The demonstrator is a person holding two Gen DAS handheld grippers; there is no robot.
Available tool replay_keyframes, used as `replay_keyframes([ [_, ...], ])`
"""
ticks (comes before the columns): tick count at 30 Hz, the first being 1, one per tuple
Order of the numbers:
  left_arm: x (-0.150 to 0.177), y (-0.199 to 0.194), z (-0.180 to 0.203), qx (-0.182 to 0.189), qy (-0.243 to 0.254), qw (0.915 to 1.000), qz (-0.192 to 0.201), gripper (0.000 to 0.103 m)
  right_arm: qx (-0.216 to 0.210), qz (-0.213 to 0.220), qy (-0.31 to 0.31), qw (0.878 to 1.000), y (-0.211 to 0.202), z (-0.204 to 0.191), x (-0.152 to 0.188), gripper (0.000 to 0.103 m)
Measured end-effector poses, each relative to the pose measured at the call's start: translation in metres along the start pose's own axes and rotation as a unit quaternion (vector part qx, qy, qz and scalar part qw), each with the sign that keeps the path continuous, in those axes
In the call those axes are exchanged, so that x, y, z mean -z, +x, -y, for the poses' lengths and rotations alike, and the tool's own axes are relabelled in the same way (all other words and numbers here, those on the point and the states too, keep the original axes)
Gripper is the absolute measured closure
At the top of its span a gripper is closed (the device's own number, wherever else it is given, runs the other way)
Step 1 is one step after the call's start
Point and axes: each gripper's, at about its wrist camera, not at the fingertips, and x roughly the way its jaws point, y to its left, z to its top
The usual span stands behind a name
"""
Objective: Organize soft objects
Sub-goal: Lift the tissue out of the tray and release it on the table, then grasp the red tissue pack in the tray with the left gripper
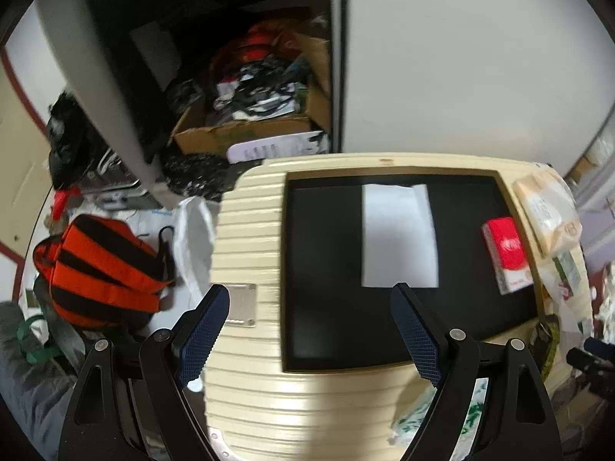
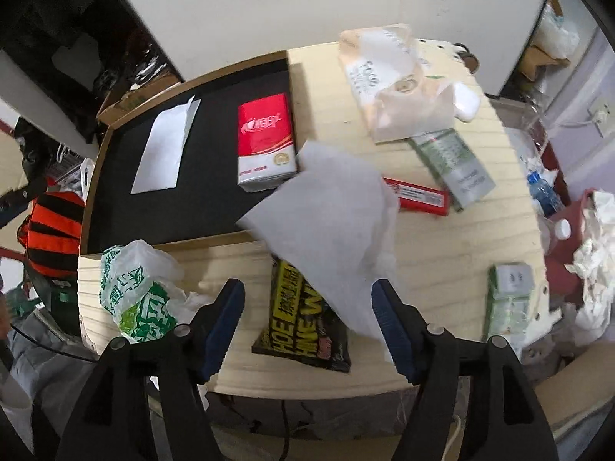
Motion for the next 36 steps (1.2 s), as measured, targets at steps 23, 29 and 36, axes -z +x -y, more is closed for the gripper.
replay_keyframes([
  [23,-0.046,0.135,0.181,0.078,-0.071,0.9616,-0.253,0.02,-0.079,0.05,0.223,0.97,-0.055,0.097,-0.006,0.036],
  [29,-0.044,0.154,0.197,0.095,-0.099,0.9574,-0.254,0.025,-0.095,0.06,0.254,0.961,-0.061,0.114,-0.007,0.036],
  [36,-0.045,0.152,0.209,0.137,-0.121,0.9528,-0.242,0.068,-0.114,0.062,0.284,0.95,-0.062,0.126,-0.007,0.036],
])
